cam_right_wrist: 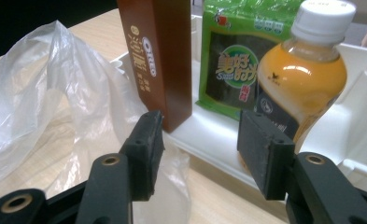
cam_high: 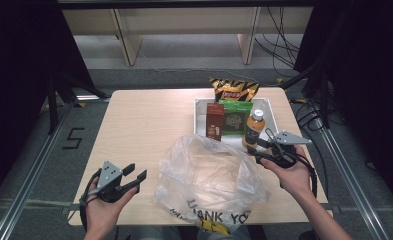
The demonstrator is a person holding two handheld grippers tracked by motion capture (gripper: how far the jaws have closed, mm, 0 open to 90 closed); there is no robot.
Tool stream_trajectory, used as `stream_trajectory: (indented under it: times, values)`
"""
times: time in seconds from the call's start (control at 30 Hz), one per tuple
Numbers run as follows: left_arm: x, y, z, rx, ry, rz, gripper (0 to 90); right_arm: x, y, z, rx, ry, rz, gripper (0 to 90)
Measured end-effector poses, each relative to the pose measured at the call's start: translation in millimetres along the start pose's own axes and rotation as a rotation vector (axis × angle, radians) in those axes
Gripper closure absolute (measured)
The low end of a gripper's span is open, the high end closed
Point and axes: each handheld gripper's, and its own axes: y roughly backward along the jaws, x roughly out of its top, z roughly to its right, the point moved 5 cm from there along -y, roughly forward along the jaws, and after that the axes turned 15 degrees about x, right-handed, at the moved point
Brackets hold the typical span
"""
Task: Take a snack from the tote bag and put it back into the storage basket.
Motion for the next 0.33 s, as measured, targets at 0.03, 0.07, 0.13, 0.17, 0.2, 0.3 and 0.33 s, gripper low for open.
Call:
stream_trajectory:
  times: [0.03,0.07,0.13,0.17,0.2,0.3,0.33]
  values:
    - [-3.7,1.6,0.1,0.002,0.014,-0.005,49.7,-1.4,0.5,-3.1,0.008,-0.043,0.007,50.5]
    - [-6.4,3.1,-0.1,-0.004,0.025,-0.013,49.4,-2.6,0.3,-1.8,0.015,-0.032,0.011,50.3]
    - [-8.6,4.2,-0.2,0.000,0.033,-0.023,47.5,-6.4,1.1,-2.3,0.017,-0.028,0.010,50.0]
    - [-9.2,4.3,0.3,0.004,0.041,-0.026,46.5,-8.1,2.6,-3.1,0.016,-0.031,0.004,48.4]
    - [-9.4,4.0,0.7,0.003,0.044,-0.025,45.8,-9.7,2.3,-3.1,0.007,-0.027,0.014,46.7]
    - [-9.0,3.4,1.0,0.020,0.044,-0.020,44.7,-13.1,3.8,-4.4,-0.023,-0.030,0.018,41.5]
    - [-8.9,3.2,0.2,0.023,0.039,-0.017,44.5,-13.3,4.3,-2.9,-0.039,-0.016,0.020,39.8]
